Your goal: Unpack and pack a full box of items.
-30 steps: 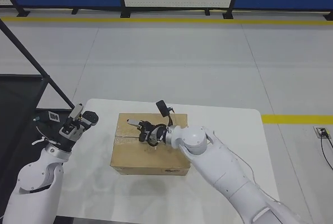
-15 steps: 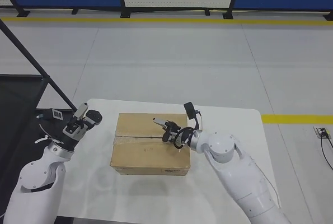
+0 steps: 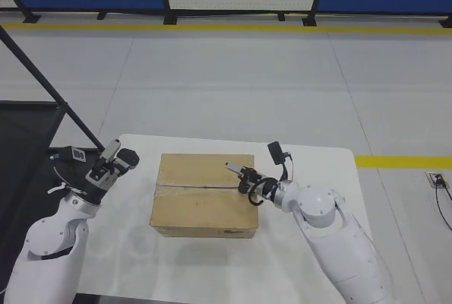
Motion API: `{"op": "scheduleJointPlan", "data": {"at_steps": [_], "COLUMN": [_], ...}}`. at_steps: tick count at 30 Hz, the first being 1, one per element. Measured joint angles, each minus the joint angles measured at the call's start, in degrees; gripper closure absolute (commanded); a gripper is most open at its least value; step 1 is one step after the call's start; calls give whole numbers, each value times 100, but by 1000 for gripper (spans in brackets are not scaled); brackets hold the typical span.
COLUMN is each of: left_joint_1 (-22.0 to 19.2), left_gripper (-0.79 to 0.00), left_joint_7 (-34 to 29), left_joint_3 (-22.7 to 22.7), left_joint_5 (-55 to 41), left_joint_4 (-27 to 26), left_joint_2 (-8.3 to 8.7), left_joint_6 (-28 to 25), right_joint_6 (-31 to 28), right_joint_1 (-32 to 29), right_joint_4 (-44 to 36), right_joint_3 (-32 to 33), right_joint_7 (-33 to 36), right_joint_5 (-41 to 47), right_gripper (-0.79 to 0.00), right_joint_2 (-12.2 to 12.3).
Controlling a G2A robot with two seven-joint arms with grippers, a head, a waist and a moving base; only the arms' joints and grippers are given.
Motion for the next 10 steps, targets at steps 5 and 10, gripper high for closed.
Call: {"op": "scheduleJointPlan", "data": {"at_steps": [5,10], "left_joint_1": [-70,-168], "left_gripper": [-785,-785], "left_joint_7": [-37,-71], "left_joint_3": [26,43], "left_joint_5": [-6,-80], "left_joint_4": [43,168], "left_joint_2": [9,15], "left_joint_6": [9,26], "right_joint_6": [68,23], "right_joint_1": [-215,-428], "right_joint_4": [-272,-497], "right_joint_3": [209,580], "right_joint_7": [4,-21], "right_joint_5": [-95,29], "right_gripper": [-785,-785], "right_joint_2": [75,154]}}
